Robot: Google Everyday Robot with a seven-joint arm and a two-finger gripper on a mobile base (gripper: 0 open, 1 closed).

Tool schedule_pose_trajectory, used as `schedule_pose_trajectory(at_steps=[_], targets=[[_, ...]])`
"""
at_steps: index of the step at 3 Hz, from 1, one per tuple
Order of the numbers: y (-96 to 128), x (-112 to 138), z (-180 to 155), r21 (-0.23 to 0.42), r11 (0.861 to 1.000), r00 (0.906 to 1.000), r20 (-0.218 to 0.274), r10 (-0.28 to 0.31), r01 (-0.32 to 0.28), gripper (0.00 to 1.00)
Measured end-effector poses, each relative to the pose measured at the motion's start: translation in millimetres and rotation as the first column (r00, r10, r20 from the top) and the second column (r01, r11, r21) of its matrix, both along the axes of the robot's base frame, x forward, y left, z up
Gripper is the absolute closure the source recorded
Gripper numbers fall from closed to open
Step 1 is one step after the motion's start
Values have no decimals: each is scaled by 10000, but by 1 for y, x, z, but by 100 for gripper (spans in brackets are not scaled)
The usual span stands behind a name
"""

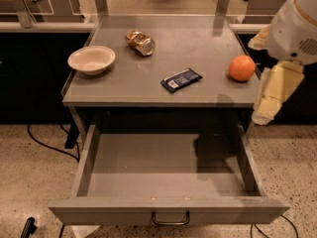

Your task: Place rxbar blueberry into top drawer

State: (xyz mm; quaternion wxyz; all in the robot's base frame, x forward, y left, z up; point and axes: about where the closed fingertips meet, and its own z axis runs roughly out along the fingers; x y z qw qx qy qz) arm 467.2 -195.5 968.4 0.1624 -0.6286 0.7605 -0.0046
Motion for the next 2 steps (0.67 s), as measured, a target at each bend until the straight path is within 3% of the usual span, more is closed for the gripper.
schedule_pose_trajectory(at_steps=[1,2], targets=[[30,34,-9,440,9949,9948,-423,929,-910,0],[80,75,-13,1018,9780,9818,-356,1865,-1821,0]])
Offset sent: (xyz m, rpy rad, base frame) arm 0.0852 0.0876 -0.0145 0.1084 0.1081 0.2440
